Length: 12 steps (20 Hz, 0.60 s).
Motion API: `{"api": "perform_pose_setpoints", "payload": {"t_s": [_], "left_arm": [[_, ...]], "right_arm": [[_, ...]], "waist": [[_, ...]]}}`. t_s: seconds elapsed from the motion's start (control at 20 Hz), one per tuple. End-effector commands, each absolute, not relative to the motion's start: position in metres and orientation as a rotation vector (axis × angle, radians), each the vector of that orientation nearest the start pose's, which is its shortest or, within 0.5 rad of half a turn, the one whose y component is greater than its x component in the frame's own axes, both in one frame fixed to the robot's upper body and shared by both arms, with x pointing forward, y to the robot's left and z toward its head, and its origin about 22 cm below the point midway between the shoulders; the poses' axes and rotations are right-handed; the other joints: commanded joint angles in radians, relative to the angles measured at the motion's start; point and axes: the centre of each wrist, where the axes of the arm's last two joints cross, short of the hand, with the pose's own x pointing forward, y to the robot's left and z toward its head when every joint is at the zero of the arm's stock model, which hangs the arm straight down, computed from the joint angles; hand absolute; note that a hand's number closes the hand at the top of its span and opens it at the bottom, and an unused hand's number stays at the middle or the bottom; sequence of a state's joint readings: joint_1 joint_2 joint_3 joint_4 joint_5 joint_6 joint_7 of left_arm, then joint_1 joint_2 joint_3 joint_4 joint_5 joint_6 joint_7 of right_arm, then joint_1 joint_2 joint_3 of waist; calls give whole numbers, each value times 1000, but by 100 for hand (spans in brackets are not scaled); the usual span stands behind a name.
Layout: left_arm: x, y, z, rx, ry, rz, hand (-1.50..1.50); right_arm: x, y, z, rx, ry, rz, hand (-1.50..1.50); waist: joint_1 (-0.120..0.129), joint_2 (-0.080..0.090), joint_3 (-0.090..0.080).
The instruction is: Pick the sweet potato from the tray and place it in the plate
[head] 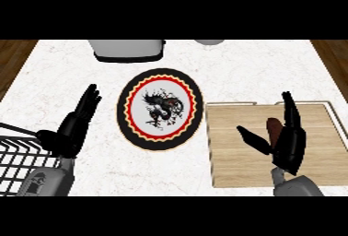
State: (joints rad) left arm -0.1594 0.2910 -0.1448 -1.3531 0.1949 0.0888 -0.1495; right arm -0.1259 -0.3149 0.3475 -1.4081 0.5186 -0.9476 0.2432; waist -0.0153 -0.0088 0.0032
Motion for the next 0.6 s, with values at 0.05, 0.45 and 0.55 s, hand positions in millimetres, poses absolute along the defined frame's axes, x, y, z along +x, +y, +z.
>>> {"api": "perform_pose_setpoints", "payload": {"t_s": [0.05,0.45,0.55], "left_arm": [[253,301,-23,163,-1519,-143,0],[255,296,-22,145,-1498,-142,0],[250,295,-28,159,-1513,-155,0]], "right_arm": [[240,-240,-12,-1167,-1441,172,-150],[238,-240,4,-1161,-996,449,-150],[249,-229,34,-1154,-968,423,-150]], "waist": [[-3,0,-11],[14,3,-10],[17,3,-9]]}}
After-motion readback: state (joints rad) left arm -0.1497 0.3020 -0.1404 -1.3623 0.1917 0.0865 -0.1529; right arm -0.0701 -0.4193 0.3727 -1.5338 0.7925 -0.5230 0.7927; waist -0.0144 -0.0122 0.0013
